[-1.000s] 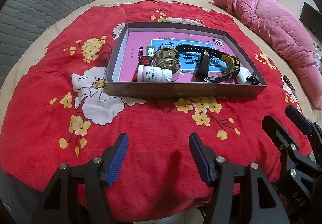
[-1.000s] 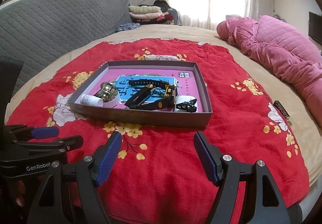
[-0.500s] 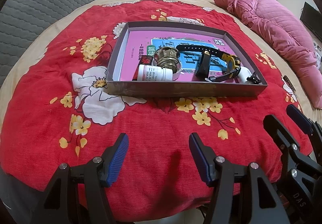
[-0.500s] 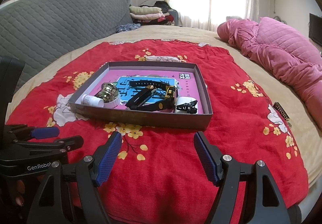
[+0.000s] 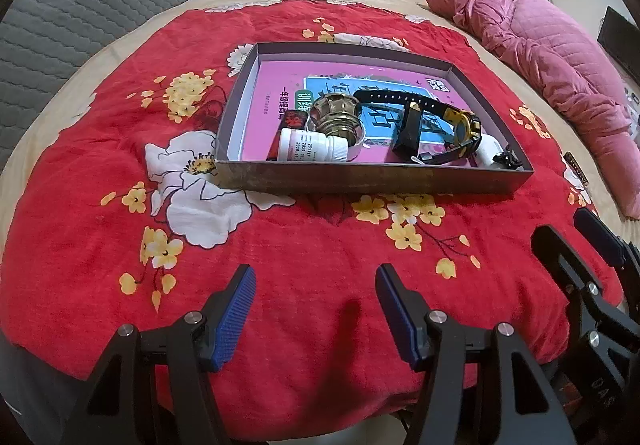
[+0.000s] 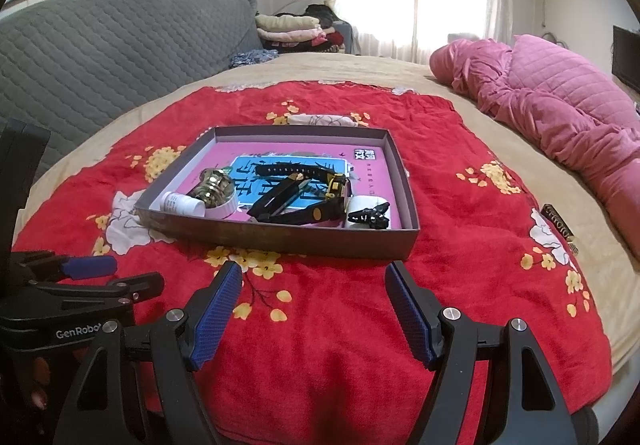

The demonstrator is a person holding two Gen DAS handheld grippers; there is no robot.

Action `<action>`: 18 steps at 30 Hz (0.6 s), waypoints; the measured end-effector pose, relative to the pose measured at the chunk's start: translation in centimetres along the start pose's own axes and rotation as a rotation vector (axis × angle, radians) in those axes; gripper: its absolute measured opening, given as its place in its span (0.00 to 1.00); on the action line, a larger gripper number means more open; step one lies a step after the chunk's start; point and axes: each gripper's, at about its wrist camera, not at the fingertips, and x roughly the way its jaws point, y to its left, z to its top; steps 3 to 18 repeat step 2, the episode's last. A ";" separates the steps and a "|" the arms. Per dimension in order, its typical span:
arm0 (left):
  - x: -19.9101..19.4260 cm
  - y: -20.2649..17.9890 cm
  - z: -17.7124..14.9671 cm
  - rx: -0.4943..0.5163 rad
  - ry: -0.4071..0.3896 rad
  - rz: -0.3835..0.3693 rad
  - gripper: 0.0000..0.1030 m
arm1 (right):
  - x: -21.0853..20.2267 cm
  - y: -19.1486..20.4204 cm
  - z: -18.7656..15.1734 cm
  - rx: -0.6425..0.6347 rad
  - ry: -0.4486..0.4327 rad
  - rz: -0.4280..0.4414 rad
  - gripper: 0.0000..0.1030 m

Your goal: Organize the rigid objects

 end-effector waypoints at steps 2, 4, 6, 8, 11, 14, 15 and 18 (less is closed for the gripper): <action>0.0 0.2 0.1 -0.002 -0.003 0.010 0.60 | 0.1 -0.4 0.2 0.012 -0.002 -0.003 0.73; 0.0 0.2 0.1 -0.002 -0.003 0.010 0.60 | 0.1 -0.4 0.2 0.012 -0.002 -0.003 0.73; 0.0 0.2 0.1 -0.002 -0.003 0.010 0.60 | 0.1 -0.4 0.2 0.012 -0.002 -0.003 0.73; 0.0 0.2 0.1 -0.002 -0.003 0.010 0.60 | 0.1 -0.4 0.2 0.012 -0.002 -0.003 0.73; 0.0 0.2 0.1 -0.002 -0.003 0.010 0.60 | 0.1 -0.4 0.2 0.012 -0.002 -0.003 0.73; 0.0 0.2 0.1 -0.002 -0.003 0.010 0.60 | 0.1 -0.4 0.2 0.012 -0.002 -0.003 0.73; 0.0 0.2 0.1 -0.002 -0.003 0.010 0.60 | 0.1 -0.4 0.2 0.012 -0.002 -0.003 0.73; 0.0 0.2 0.1 -0.002 -0.003 0.010 0.60 | 0.1 -0.4 0.2 0.012 -0.002 -0.003 0.73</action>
